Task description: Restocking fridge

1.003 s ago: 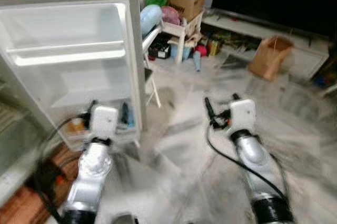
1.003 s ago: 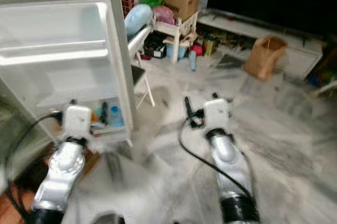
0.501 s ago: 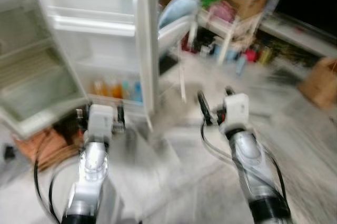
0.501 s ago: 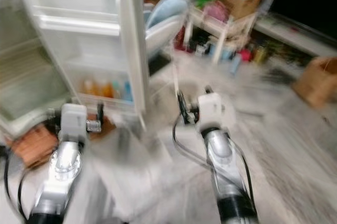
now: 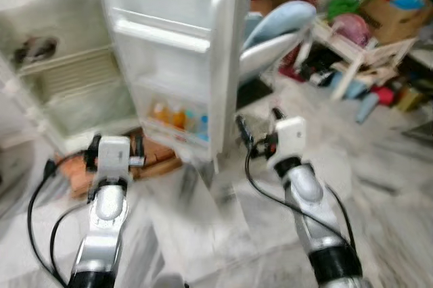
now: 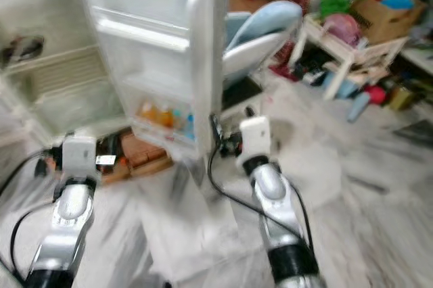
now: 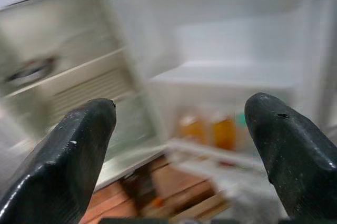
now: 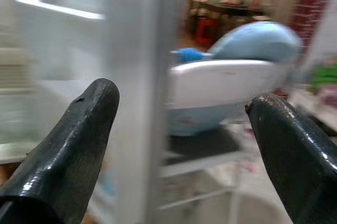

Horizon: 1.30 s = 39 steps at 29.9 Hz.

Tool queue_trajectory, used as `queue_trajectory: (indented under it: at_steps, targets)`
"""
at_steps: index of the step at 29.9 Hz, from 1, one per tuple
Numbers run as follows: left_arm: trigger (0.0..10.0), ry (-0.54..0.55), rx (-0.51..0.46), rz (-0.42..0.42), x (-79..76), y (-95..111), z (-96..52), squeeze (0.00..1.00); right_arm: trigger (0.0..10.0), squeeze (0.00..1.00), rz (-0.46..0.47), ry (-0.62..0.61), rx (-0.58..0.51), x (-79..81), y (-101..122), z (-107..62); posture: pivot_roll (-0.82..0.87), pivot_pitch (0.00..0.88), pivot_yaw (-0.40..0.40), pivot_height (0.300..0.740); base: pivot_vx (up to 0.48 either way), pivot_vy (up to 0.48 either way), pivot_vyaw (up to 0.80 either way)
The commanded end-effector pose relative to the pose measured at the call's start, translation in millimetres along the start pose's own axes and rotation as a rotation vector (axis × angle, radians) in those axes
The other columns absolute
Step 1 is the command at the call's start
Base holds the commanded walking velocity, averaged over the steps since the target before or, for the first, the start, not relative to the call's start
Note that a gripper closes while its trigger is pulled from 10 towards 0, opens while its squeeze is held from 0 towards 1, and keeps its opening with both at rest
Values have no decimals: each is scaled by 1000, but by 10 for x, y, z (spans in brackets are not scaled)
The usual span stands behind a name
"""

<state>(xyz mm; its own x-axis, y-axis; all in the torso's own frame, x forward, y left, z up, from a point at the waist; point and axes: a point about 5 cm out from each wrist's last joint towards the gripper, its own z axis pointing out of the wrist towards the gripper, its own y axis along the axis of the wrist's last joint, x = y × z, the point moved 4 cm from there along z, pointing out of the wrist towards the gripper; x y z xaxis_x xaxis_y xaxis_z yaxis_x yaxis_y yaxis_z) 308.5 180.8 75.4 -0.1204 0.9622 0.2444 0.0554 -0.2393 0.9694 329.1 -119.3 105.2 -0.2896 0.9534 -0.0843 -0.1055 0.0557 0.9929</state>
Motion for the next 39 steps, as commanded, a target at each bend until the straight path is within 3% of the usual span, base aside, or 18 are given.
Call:
queue_trajectory:
  at_steps: [1, 18, 25, 39]
  targets:
    - [10000, -15, -1, -5, -58, 10, -6, 0, 10000, 0, -6, -8, -5, -40, 14, -9, 74, 0, -4, 740, 480, 0, 800]
    - [10000, -54, 29, -31, -167, -25, -41, 0, 10000, 0, -14, 24, -20, -22, 54, 53, 84, 0, -8, 740, 26, 0, 713]
    - [10000, -47, 42, -22, -163, -34, -34, 0, 10000, 0, -21, 17, -31, -36, 77, 78, 83, 0, -7, 740, 242, -248, 761]
    - [10000, -44, 55, -18, -164, -50, -24, 0, 10000, 0, -33, 8, -30, -41, 71, 101, 81, 0, -8, 740, 212, -377, 0]
